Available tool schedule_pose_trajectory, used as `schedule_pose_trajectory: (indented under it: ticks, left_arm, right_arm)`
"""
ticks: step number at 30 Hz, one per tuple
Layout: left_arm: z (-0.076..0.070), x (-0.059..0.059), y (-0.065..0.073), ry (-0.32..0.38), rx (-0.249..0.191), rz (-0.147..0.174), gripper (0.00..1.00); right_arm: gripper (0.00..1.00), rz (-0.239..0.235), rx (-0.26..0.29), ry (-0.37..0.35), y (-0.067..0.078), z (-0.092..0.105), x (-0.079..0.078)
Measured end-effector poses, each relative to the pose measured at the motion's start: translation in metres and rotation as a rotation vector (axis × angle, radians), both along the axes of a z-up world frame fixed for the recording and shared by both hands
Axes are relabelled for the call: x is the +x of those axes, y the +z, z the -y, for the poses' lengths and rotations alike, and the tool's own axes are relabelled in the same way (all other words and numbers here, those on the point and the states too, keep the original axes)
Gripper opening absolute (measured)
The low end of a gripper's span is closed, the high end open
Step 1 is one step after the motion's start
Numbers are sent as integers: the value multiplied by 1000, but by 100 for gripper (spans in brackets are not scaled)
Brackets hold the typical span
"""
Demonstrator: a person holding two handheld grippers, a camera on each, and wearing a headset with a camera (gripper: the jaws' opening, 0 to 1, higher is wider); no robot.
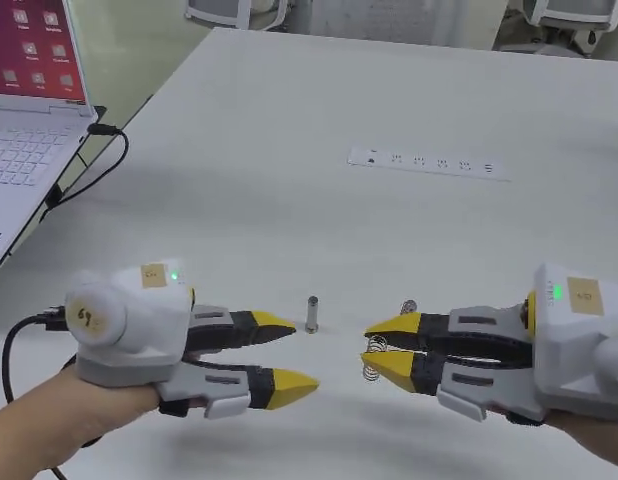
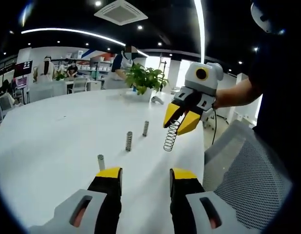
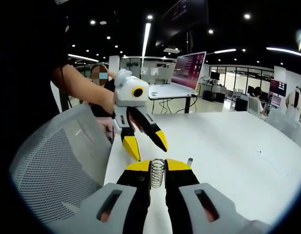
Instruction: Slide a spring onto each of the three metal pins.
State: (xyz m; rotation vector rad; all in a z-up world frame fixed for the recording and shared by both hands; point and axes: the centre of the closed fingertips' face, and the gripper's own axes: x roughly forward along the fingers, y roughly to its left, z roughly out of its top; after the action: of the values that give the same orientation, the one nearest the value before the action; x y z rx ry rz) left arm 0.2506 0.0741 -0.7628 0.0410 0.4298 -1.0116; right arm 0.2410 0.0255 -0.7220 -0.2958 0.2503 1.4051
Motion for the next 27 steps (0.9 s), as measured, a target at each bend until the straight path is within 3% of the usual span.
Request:
schedule_pose_trajectory:
  ticks: [5, 8, 17, 27]
  left_arm:
    - [-9, 0, -2, 28, 2, 0, 39]
    - [-11, 1, -1, 52, -14, -24, 39]
    - [-20, -2, -1, 103, -46, -50, 45]
    - [-34, -3, 1, 142, -77, -42, 51]
  right_arm:
    - [8, 0, -6, -5, -1, 2, 0]
    - [8, -3, -12, -14, -3, 3, 1]
    - [8, -2, -25, -13, -8, 6, 1]
    - [8, 0, -28, -7, -10, 4, 2]
